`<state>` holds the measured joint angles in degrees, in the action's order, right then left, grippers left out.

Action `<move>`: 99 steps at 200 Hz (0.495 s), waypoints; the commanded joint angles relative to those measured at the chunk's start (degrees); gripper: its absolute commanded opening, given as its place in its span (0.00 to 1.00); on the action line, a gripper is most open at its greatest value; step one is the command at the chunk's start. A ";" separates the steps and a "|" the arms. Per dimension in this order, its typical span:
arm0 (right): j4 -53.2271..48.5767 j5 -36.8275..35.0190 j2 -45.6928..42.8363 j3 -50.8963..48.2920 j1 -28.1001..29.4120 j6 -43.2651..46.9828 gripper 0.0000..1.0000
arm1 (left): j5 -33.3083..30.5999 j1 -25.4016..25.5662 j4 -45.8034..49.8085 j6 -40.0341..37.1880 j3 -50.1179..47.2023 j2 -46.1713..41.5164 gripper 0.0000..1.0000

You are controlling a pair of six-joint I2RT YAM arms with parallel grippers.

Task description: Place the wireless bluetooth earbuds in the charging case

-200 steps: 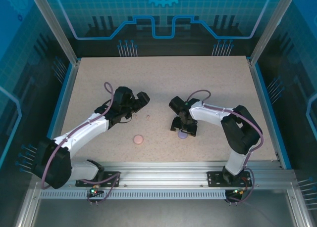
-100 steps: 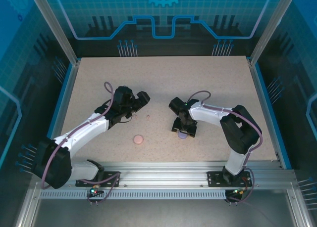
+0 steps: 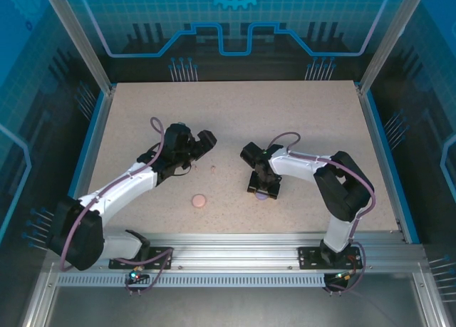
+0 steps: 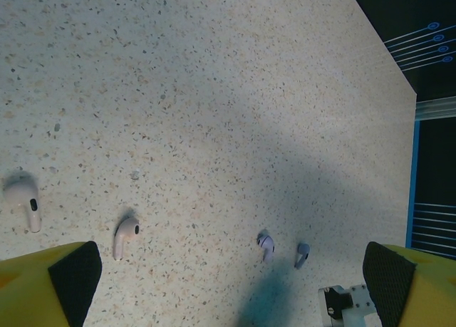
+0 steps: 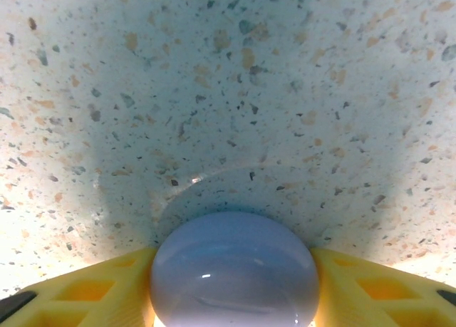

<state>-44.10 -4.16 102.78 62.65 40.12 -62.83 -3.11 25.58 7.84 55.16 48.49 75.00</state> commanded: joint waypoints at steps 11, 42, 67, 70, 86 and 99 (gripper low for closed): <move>-1.43 -0.84 0.94 0.45 0.73 -0.89 0.58 | 1.75 0.41 -2.12 -1.36 -0.62 0.17 0.99; -1.97 -1.41 1.34 0.69 0.57 -1.85 0.70 | 1.62 0.41 -2.27 -1.36 -1.09 -0.29 0.99; -2.39 -1.55 1.36 0.80 0.14 -2.80 0.69 | 1.67 0.42 -2.55 -0.99 -1.50 -0.36 0.99; -2.52 -1.55 1.30 0.91 0.09 -3.03 0.69 | 1.58 0.43 -2.60 -1.01 -1.51 -0.38 0.99; -3.27 -1.66 1.17 1.00 -0.10 -4.07 0.68 | 1.62 0.36 -2.85 -0.95 -1.51 -0.30 0.99; -3.60 -1.72 0.94 1.15 -0.20 -5.00 0.68 | 1.62 0.41 -3.11 -1.18 -1.54 -0.07 0.99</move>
<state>-44.31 -4.51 102.89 62.74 40.10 -64.84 -2.52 25.67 6.39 54.98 47.72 75.05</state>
